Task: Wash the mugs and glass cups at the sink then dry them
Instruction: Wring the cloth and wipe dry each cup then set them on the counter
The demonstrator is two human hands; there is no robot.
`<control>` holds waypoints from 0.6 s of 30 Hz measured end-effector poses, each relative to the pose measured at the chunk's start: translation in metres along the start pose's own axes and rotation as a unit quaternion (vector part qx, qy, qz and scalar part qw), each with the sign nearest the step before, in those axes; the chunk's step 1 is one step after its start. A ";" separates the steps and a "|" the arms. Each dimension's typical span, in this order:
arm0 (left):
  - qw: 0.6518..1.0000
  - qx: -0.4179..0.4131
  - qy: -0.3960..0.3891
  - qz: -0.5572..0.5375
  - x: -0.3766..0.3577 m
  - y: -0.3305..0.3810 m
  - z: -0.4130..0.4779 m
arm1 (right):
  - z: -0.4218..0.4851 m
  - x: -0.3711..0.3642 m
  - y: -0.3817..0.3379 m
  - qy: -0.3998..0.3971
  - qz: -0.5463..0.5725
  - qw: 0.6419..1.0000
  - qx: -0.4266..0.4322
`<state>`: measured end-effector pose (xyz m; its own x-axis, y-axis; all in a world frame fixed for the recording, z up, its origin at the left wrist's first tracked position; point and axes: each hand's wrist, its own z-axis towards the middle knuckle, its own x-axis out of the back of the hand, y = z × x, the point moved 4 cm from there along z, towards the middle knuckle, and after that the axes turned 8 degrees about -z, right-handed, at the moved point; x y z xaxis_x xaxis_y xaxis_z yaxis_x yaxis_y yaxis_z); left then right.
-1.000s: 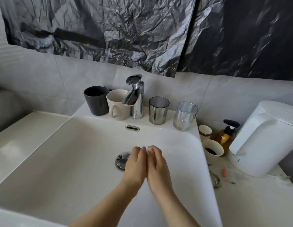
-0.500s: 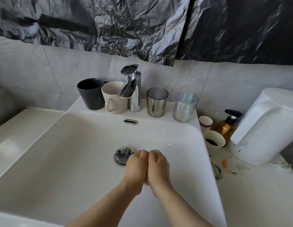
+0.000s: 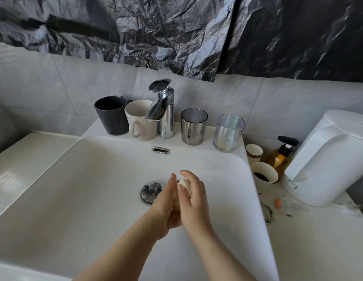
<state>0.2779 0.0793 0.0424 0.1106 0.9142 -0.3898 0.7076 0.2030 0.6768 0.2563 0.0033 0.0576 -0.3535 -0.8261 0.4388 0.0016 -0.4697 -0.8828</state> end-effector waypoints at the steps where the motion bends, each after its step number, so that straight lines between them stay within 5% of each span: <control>1: 1.000 -0.013 0.006 -0.006 0.002 0.003 0.002 | -0.001 0.000 -0.003 -0.005 -0.021 0.999 0.026; 9: 0.993 -0.104 0.046 0.018 -0.001 0.009 -0.008 | -0.003 0.002 -0.017 -0.034 -0.256 0.966 0.023; 14: 0.976 -0.198 0.091 0.026 -0.004 0.015 -0.014 | -0.001 0.002 -0.013 -0.007 -0.066 0.989 -0.134; 18: 0.924 -0.320 0.102 0.182 -0.005 0.022 -0.017 | -0.008 -0.005 -0.003 -0.049 0.077 0.952 -0.291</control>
<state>0.2814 0.0854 0.0699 0.0804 0.9966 0.0180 0.0846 -0.0248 0.9961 0.2501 0.0113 0.0572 -0.3022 -0.9099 0.2843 -0.4821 -0.1114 -0.8690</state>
